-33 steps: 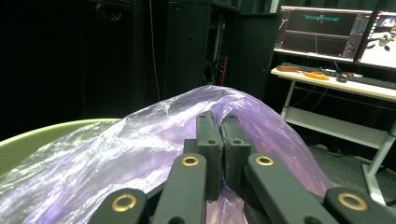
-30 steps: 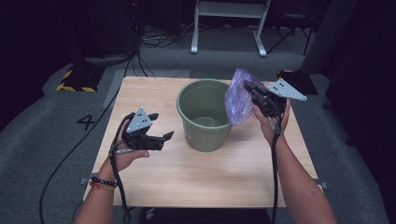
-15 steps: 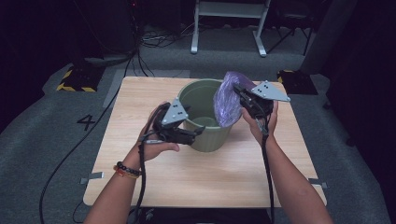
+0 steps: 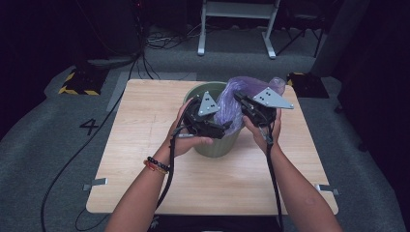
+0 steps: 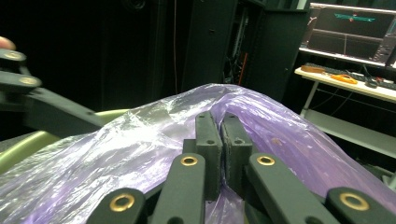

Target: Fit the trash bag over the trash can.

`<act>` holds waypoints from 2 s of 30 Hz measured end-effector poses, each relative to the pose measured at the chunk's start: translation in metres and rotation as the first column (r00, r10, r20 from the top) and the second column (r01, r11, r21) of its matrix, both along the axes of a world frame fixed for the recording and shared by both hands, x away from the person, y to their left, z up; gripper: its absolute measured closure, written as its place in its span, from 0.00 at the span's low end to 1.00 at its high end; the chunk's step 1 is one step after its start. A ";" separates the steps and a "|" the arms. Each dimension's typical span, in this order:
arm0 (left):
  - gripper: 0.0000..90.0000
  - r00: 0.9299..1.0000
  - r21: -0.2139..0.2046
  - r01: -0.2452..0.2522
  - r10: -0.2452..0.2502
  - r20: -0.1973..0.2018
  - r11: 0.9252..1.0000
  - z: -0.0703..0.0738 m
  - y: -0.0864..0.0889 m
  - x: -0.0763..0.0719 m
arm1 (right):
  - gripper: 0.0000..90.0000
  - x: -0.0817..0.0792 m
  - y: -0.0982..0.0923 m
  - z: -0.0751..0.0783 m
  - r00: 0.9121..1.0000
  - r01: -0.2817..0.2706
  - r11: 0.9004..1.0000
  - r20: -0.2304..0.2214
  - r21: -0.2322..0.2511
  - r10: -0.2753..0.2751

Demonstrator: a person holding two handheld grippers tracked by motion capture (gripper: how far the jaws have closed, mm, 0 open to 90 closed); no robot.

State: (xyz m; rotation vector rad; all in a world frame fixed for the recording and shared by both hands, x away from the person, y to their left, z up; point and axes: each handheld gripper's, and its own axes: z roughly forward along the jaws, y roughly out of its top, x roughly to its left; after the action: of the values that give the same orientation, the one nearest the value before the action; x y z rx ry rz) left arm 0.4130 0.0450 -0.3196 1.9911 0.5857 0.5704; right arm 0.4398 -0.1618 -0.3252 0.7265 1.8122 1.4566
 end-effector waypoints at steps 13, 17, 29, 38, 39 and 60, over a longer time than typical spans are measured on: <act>0.90 0.994 0.098 -0.080 0.072 0.083 0.992 0.001 0.000 0.016 | 0.90 -0.005 0.004 0.001 0.998 -0.064 0.998 0.005 -0.013 0.064; 0.99 0.992 0.141 -0.090 0.076 0.101 0.986 -0.002 0.003 0.021 | 0.69 -0.007 -0.002 -0.004 0.998 -0.066 0.997 -0.012 -0.028 0.066; 0.99 0.989 0.167 -0.107 0.087 0.118 0.980 -0.008 0.013 0.024 | 0.43 -0.016 -0.052 -0.007 0.999 -0.017 1.000 -0.029 -0.010 0.017; 0.99 0.990 0.163 -0.107 0.089 0.113 0.981 -0.011 0.020 0.027 | 0.36 -0.006 -0.087 -0.022 0.997 0.000 0.999 -0.072 -0.043 -0.003; 0.99 0.990 0.162 -0.106 0.088 0.112 0.981 -0.011 0.020 0.027 | 0.35 -0.005 -0.089 -0.025 0.997 0.004 0.998 -0.076 -0.058 -0.008; 0.99 0.994 0.159 -0.057 0.041 0.102 0.986 -0.011 0.020 0.027 | 0.93 0.033 -0.071 -0.063 0.967 0.255 0.926 0.069 -0.280 -0.245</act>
State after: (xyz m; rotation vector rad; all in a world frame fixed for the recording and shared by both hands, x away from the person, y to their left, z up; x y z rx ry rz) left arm 0.4402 0.0653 -0.3309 2.0913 0.5429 0.7633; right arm 0.4730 -0.2328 -0.3878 0.7483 1.7822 1.0081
